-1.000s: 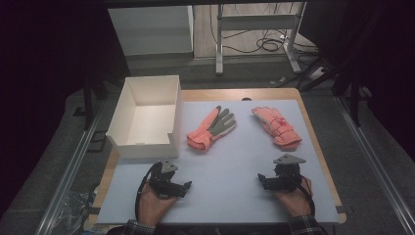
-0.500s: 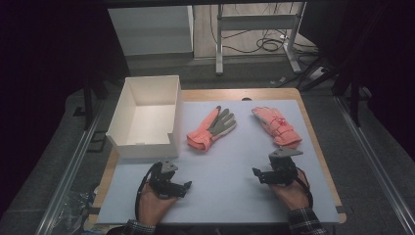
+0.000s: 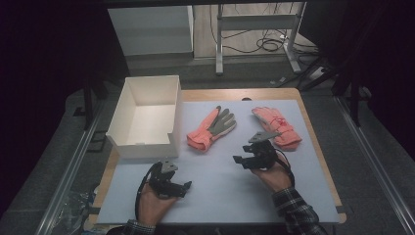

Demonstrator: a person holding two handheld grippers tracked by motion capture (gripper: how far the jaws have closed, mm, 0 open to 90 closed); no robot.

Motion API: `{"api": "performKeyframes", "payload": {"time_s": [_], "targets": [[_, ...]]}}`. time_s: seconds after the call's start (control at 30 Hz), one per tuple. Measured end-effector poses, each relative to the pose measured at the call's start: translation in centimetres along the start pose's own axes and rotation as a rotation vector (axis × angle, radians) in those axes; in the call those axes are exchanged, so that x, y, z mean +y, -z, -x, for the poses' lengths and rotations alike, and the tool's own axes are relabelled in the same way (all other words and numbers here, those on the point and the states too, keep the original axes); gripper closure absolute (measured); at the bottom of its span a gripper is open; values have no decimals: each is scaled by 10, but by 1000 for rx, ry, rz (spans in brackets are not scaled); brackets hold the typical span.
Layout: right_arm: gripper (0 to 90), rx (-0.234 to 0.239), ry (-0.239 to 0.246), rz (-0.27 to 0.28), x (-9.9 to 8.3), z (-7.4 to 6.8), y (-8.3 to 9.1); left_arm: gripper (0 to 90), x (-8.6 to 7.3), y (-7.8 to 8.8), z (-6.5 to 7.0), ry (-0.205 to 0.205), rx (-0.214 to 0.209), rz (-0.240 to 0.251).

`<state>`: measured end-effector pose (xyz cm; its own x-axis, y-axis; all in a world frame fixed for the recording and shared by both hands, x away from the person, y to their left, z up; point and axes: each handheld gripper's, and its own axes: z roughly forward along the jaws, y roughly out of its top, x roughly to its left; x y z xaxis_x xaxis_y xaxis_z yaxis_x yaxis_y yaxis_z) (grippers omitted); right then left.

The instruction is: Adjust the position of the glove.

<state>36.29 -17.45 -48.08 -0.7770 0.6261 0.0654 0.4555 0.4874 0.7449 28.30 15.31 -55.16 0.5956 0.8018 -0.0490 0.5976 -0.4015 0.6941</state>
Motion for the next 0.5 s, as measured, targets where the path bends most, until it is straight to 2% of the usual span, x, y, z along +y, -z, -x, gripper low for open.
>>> {"api": "performKeyframes", "payload": {"time_s": [0.1, 0.2, 0.33, 0.5], "targets": [[510, 42, 19, 7, 16, -3, -15, 20, 0, 0, 0, 0, 0, 0], [542, 51, 24, 7, 23, -6, -21, 20, 0, 0, 0, -2, 1, 0], [610, 81, 52, -1, 44, -12, -38, 20, 0, 0, 0, -3, 0, 0], [613, 88, 66, -17, 56, -16, -55, 20, 0, 0, 0, 0, -1, 0]]}}
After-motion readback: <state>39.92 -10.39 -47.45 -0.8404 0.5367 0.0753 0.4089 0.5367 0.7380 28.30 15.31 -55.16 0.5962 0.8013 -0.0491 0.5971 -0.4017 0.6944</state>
